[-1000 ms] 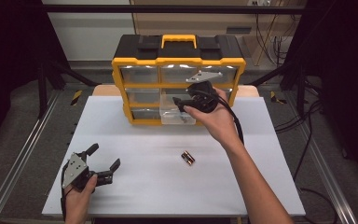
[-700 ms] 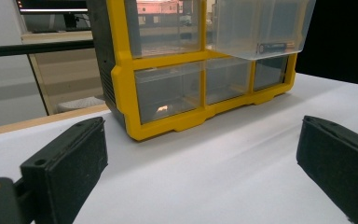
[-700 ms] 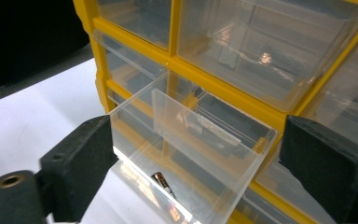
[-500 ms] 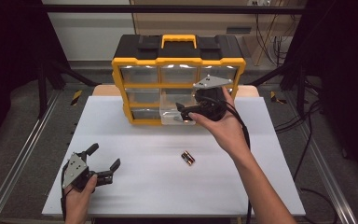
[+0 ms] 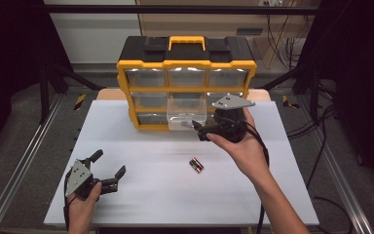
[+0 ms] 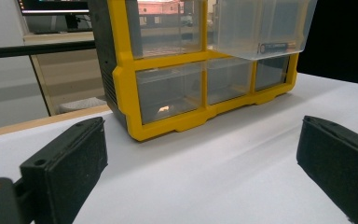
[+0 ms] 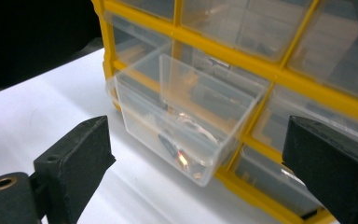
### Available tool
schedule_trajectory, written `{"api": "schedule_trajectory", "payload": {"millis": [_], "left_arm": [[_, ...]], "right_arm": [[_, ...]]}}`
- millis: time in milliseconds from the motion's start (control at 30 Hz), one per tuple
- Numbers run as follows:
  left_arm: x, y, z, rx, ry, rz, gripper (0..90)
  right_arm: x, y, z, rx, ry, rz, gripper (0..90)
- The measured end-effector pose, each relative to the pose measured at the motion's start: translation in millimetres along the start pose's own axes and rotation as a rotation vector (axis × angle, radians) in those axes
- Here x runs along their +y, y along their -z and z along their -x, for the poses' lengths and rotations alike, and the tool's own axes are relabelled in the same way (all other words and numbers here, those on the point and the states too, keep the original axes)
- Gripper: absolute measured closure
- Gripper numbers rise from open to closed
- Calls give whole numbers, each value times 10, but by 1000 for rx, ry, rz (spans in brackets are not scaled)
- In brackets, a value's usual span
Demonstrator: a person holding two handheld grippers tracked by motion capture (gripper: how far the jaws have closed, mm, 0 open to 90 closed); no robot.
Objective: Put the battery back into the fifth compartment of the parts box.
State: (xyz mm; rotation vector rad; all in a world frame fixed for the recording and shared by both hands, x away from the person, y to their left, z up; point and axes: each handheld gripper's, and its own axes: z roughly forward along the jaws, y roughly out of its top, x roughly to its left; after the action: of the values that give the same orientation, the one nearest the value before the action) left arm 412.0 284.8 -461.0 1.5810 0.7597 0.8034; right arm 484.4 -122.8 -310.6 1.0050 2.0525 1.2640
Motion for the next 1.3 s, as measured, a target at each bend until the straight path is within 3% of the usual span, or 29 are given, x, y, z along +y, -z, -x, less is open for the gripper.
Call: {"api": "schedule_trajectory", "payload": {"millis": [300, 933, 1300], "left_arm": [[5, 15, -9, 3, 0, 11, 15], [3, 15, -11, 0, -2, 9, 14], [4, 20, -18, 4, -2, 10, 9]], "right_arm": [[-351, 44, 40, 3, -67, -21, 74], [-812, 4, 44, -10, -94, -92, 74], [-1036, -44, 3, 12, -115, -139, 77]]}}
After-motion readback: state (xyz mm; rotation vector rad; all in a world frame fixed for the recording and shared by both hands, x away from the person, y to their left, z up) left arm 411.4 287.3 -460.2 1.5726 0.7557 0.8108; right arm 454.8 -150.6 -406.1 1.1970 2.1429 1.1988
